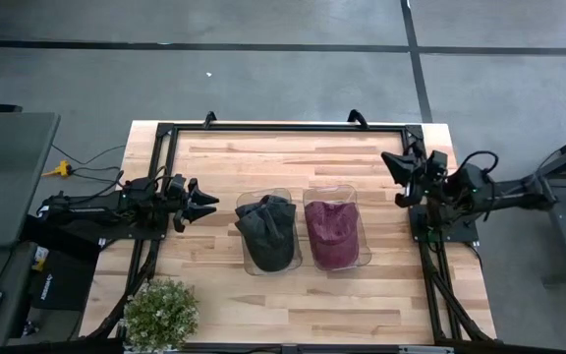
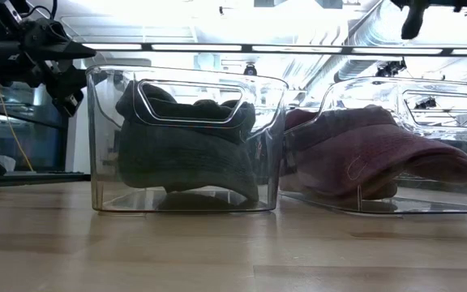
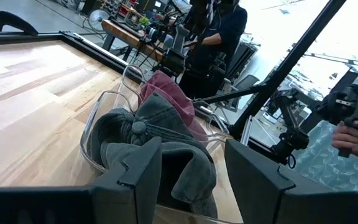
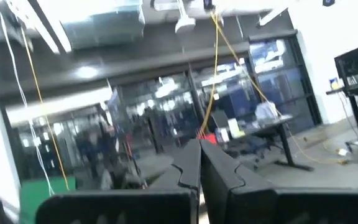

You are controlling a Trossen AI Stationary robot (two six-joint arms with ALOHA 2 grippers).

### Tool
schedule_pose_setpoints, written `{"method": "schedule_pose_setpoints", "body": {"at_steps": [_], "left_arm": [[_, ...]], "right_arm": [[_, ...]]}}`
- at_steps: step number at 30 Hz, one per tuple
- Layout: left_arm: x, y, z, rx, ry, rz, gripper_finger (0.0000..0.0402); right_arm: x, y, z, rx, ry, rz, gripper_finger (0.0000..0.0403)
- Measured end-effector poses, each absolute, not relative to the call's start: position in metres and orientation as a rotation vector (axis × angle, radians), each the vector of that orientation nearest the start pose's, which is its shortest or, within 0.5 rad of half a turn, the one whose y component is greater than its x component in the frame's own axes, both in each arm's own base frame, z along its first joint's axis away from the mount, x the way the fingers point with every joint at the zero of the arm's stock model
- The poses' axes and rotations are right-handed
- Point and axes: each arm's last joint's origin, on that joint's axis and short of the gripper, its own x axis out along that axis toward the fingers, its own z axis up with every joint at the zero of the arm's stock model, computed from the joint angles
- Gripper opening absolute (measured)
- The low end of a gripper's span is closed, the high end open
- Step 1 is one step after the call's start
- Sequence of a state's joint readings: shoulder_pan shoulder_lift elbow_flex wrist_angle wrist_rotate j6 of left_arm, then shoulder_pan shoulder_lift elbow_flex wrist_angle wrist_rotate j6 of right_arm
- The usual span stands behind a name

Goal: Pick & Place hat
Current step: Return to Home Position

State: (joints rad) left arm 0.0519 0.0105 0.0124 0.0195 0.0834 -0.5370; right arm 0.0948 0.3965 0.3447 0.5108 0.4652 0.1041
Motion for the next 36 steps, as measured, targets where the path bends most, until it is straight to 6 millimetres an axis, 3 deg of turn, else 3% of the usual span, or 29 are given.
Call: {"method": "schedule_pose_setpoints", "body": {"at_steps": [6, 17, 28, 33, 36], "left_arm": [[0.097, 0.003, 0.169, -0.536, -0.012, -0.037, 0.0169], [0.097, 0.003, 0.169, -0.536, -0.012, -0.038, 0.0169], [0.097, 0.003, 0.169, -0.535, -0.011, -0.041, 0.0169], [0.097, 0.002, 0.169, -0.536, -0.011, -0.042, 0.0169], [0.097, 0.002, 0.169, -0.536, -0.011, -0.041, 0.0169]], "right_arm": [[0.094, -0.004, 0.282, 0.235, -0.341, -0.345, 0.0], [0.061, -0.006, 0.275, 0.24, -0.349, -0.303, 0.0], [0.08, -0.006, 0.23, 0.166, -0.489, -0.322, 0.0], [0.087, -0.008, 0.207, 0.178, -0.441, -0.337, 0.0], [0.089, -0.009, 0.205, 0.152, -0.417, -0.314, 0.0]]}}
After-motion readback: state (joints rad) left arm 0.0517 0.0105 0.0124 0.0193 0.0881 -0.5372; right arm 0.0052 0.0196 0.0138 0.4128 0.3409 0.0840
